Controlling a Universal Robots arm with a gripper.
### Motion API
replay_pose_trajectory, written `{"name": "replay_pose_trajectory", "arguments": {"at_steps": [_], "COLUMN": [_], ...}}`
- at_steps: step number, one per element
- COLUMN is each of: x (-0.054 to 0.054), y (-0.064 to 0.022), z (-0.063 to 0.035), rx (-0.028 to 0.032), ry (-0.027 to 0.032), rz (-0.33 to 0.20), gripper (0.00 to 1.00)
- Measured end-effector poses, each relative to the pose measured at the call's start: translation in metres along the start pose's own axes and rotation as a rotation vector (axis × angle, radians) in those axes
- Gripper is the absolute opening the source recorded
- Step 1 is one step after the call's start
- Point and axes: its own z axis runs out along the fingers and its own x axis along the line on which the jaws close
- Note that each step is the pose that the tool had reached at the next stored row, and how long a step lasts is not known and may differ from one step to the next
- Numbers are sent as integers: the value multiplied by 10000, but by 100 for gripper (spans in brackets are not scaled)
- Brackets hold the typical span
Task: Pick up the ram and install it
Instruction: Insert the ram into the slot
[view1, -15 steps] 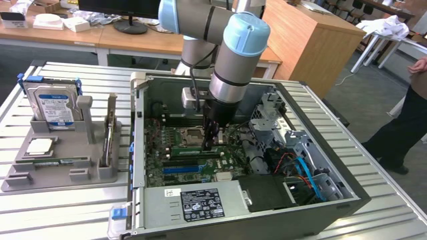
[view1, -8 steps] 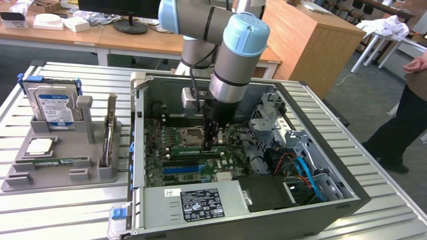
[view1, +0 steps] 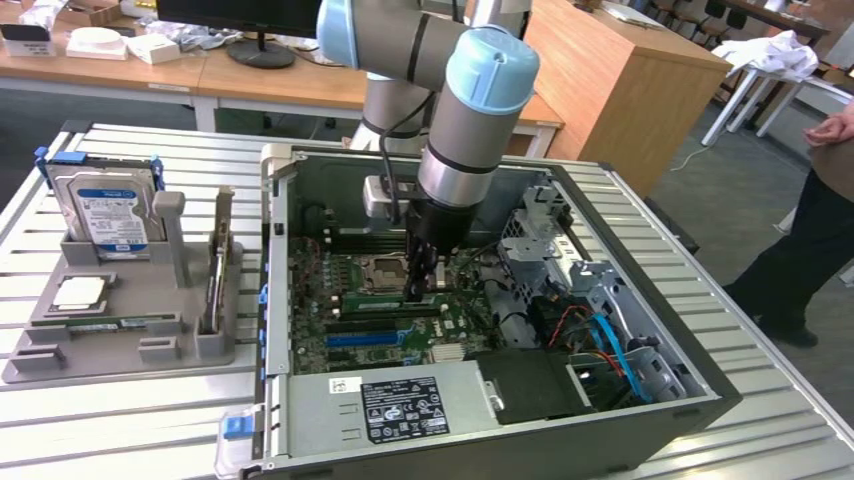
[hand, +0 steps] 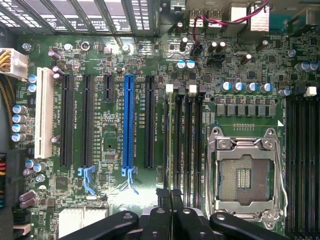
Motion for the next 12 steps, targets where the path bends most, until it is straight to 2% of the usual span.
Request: {"name": "replay_pose_trajectory", "arguments": {"at_steps": [3, 4, 7, 8, 12], "x": [0, 0, 0, 0, 0], "y": [0, -2, -2, -2, -2], "z": [9, 54, 54, 54, 54], "rx": [1, 0, 0, 0, 0], "ry": [-1, 0, -1, -1, -1], "rz": [0, 1, 0, 1, 0], "gripper": [11, 11, 13, 19, 19]}}
